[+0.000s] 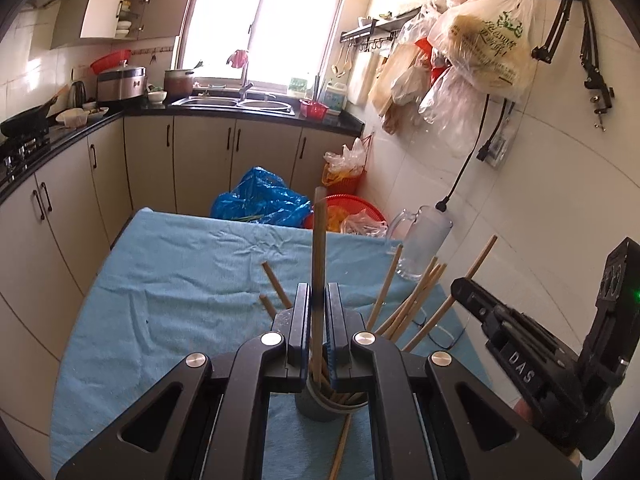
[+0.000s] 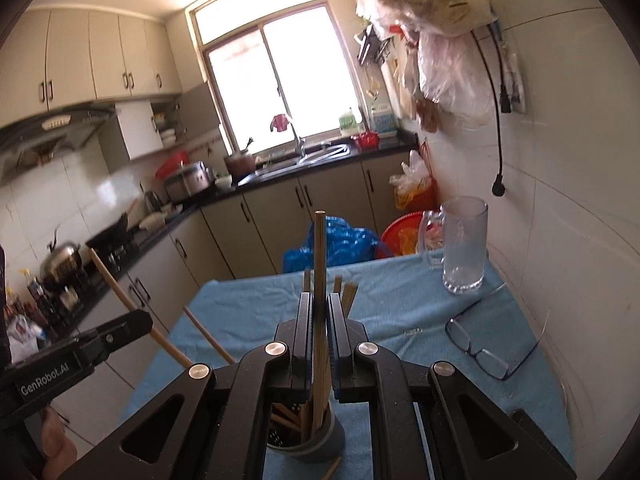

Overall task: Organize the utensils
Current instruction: 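Open the right gripper to release the chopstick into the holder, then move the right tool back toward the remaining loose chopsticks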

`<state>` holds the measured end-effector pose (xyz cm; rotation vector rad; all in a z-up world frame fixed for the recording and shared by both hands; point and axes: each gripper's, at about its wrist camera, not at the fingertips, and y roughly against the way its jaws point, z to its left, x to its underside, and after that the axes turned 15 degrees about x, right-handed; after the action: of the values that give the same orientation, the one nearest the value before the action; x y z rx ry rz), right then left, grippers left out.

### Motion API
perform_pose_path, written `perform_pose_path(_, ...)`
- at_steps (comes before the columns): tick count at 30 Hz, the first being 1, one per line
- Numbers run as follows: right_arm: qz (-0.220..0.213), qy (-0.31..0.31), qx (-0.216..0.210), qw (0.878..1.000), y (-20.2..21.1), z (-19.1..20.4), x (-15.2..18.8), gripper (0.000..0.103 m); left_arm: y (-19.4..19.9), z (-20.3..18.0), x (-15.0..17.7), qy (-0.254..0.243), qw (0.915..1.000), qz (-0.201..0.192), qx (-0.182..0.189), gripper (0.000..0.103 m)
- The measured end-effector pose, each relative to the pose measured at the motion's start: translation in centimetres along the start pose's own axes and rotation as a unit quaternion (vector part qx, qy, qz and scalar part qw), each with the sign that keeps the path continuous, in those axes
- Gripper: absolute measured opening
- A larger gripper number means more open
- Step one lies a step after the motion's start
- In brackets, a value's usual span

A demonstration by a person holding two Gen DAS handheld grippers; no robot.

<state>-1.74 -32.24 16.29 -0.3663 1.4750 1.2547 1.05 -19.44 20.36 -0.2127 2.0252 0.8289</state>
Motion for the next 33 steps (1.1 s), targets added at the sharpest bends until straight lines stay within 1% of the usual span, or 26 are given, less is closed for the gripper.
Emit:
perform_pose_path(6,0.011,0.040,0.001,0.999,-0.6,1.1,1.4,0.008,-0.3,0.4,0.7,-0.005,1.0000,0.004,-0.005,0.006)
perform_pose_path(8,0.011,0.048,-0.001,0.999,-0.4,1.2,1.6,0.014,0.0,0.3,0.9,-0.006,1.0000,0.004,-0.002,0.007)
perform_pose_path(10,-0.001,0.051,-0.006,0.999,0.6,1.2,1.6,0.025,0.6,0.3,0.9,-0.009,1.0000,-0.002,-0.001,0.007)
perform_pose_path(12,-0.024,0.053,-0.001,0.998,2.0,1.0,1.4,0.030,1.4,0.1,1.0,-0.012,0.9999,-0.009,-0.002,0.007)
perform_pose_path(13,-0.038,0.054,0.005,0.998,2.9,0.9,1.4,0.035,1.8,0.0,1.0,-0.012,0.9998,-0.014,-0.001,0.008)
perform_pose_path(14,-0.063,0.055,0.015,0.996,4.3,0.6,1.4,0.039,2.4,-0.1,1.1,-0.014,0.9997,-0.020,-0.002,0.009)
perform_pose_path(15,-0.079,0.056,0.023,0.995,5.2,0.5,1.5,0.050,2.9,-0.2,1.2,-0.016,0.9996,-0.024,-0.003,0.014)
perform_pose_path(16,-0.096,0.059,0.034,0.993,6.3,0.5,1.7,0.061,3.6,-0.3,1.4,-0.018,0.9993,-0.033,-0.006,0.022)
perform_pose_path(17,-0.113,0.068,0.046,0.990,7.3,0.5,2.1,0.066,4.4,-0.3,1.8,-0.019,0.9989,-0.041,-0.009,0.026)
perform_pose_path(18,-0.128,0.083,0.062,0.986,8.1,0.6,2.6,0.074,4.9,-0.3,2.0,-0.019,0.9986,-0.047,-0.011,0.034)
perform_pose_path(19,-0.138,0.100,0.080,0.982,8.8,0.7,3.2,0.080,5.8,-0.2,2.6,-0.019,0.9980,-0.058,-0.016,0.035)
perform_pose_path(21,-0.143,0.129,0.124,0.973,9.4,0.8,5.1,0.086,7.1,0.2,3.7,-0.020,0.9973,-0.066,-0.025,0.036)
perform_pose_path(22,-0.137,0.134,0.132,0.973,9.3,0.7,5.7,0.087,7.6,0.4,4.3,-0.019,0.9972,-0.066,-0.029,0.038)
perform_pose_path(23,-0.121,0.140,0.136,0.973,9.0,0.4,6.7,0.087,8.1,0.8,4.9,-0.016,0.9971,-0.067,-0.032,0.040)
perform_pose_path(25,-0.072,0.145,0.137,0.977,7.8,-0.4,8.7,0.087,8.9,1.7,6.5,-0.009,0.9972,-0.063,-0.040,0.047)
perform_pose_path(26,-0.039,0.147,0.136,0.979,6.9,-0.8,10.0,0.087,8.9,2.3,7.3,-0.006,0.9973,-0.056,-0.048,0.047)
perform_pose_path(27,-0.020,0.147,0.136,0.980,6.4,-1.2,10.8,0.087,8.9,2.7,8.0,-0.002,0.9974,-0.048,-0.055,0.047)
perform_pose_path(28,-0.001,0.146,0.133,0.980,5.9,-1.5,11.6,0.083,8.7,3.5,9.0,0.003,0.9973,-0.036,-0.065,0.047)
perform_pose_path(29,0.026,0.147,0.123,0.981,5.3,-1.7,12.4,0.080,8.5,4.2,9.9,0.006,0.9971,-0.025,-0.072,0.047)
perform_pose_path(30,0.056,0.154,0.107,0.981,4.7,-1.6,13.1,0.074,8.3,4.9,10.8,0.011,0.9966,-0.012,-0.081,0.047)
perform_pose_path(31,0.075,0.161,0.102,0.979,4.3,-1.4,13.6,0.073,8.0,5.7,11.7,0.019,0.9957,0.002,-0.091,0.047)
perform_pose_path(33,0.095,0.155,0.109,0.977,3.7,-1.3,14.2,0.071,7.7,7.4,13.5,0.042,0.9933,0.019,-0.106,0.049)
